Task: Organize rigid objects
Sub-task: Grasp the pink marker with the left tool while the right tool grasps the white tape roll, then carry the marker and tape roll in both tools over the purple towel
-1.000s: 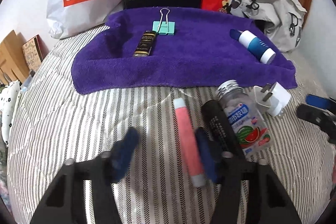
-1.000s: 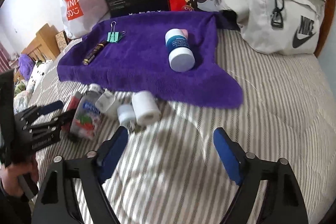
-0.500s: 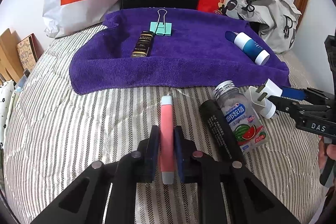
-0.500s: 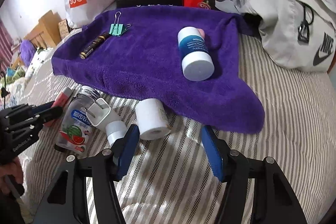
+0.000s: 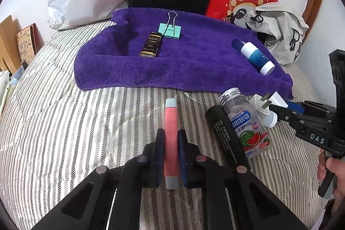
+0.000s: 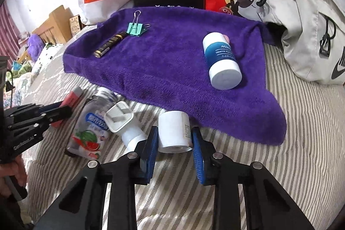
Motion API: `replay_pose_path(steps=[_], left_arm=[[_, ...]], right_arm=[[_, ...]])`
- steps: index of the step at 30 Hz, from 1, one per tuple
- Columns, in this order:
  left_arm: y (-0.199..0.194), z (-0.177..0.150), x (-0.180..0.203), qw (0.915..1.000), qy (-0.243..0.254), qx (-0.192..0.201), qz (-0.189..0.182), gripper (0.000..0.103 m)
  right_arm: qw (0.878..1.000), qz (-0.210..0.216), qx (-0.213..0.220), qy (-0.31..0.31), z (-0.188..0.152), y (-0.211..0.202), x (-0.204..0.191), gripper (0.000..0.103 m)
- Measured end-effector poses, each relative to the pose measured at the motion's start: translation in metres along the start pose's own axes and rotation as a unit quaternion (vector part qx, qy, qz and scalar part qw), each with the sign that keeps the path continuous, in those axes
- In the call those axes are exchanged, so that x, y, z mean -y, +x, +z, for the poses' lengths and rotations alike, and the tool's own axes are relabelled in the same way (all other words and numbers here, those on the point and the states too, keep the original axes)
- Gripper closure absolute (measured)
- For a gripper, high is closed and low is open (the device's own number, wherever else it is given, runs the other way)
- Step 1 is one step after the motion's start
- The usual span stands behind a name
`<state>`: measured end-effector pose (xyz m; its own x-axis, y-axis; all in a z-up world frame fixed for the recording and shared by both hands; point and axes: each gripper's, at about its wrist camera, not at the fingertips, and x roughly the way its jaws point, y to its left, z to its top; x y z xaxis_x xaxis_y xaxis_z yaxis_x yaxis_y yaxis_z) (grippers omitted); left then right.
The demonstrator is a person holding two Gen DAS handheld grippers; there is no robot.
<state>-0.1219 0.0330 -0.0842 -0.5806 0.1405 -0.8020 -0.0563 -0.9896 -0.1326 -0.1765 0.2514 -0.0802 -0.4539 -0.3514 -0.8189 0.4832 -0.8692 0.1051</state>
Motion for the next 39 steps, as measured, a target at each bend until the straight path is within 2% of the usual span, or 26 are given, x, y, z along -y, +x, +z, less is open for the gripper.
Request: replay_pose_path(steps=[5,9,18,29,39], left_arm=[[-0.003,-0.001,-0.005,1.0,-0.008,-0.003,-0.002,0.091],[-0.008,0.002,-0.018,0.9991,-0.035,-0.003,-0.026,0.091],[-0.024,0.017,-0.028,0.999,-0.038,0.016,-0.019,0.091],[-0.039,0.059,-0.024,0.9989,-0.017,0.042,-0.013,0.091],[-0.022,0.096,-0.024,0.9988,-0.003,0.047,-0.012,0.091]], right_arm=[[1.0,-0.002,0.001,0.007,-0.004,-0.016,-0.001,0.073],[1.0,-0.006,-0.002,0.009,-0.006,-0.027,0.0,0.073],[1.0,0.001,0.003,0.022,-0.005,-0.042,0.003,0.073],[0.999,0.002,0.022,0.028,0.024,-0.052,0.006,0.073],[0.999,-0.005,0.034,0.028,0.057,-0.047,0.009,0.073]])
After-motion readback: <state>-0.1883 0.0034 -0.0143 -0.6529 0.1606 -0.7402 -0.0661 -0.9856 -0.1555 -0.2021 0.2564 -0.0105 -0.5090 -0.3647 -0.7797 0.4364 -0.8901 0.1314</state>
